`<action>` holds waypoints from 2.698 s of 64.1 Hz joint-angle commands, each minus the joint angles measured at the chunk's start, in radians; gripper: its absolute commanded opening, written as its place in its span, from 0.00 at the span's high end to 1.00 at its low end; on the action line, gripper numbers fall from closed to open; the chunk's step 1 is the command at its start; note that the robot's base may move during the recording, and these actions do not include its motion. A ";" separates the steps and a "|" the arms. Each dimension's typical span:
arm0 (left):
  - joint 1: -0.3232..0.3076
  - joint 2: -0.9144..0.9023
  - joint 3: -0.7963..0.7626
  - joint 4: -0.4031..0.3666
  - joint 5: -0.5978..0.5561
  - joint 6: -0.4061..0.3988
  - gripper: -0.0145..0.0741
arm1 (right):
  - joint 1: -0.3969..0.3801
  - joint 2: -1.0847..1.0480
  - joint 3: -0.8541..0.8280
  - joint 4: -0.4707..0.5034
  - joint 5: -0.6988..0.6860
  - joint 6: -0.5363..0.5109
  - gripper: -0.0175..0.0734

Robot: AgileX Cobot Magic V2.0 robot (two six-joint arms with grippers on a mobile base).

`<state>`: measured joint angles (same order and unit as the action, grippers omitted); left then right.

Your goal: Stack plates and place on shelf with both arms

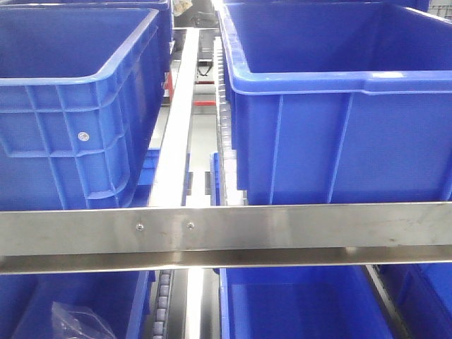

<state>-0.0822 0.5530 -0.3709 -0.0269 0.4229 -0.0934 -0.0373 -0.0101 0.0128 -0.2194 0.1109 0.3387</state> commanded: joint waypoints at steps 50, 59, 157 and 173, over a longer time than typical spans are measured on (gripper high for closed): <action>-0.004 0.005 -0.030 -0.003 -0.077 -0.007 0.74 | -0.006 -0.020 0.017 0.210 -0.118 -0.145 0.77; -0.004 0.005 -0.030 -0.003 -0.077 -0.007 0.74 | -0.006 -0.020 0.017 0.210 -0.117 -0.151 0.77; 0.001 -0.580 0.381 0.060 -0.357 0.002 0.74 | -0.006 -0.020 0.017 0.210 -0.116 -0.151 0.77; 0.001 -0.579 0.381 0.060 -0.365 0.002 0.74 | -0.006 -0.020 0.017 0.210 -0.116 -0.151 0.77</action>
<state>-0.0808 -0.0060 0.0076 0.0403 0.1534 -0.0896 -0.0373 -0.0122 0.0283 -0.0068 0.0839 0.1966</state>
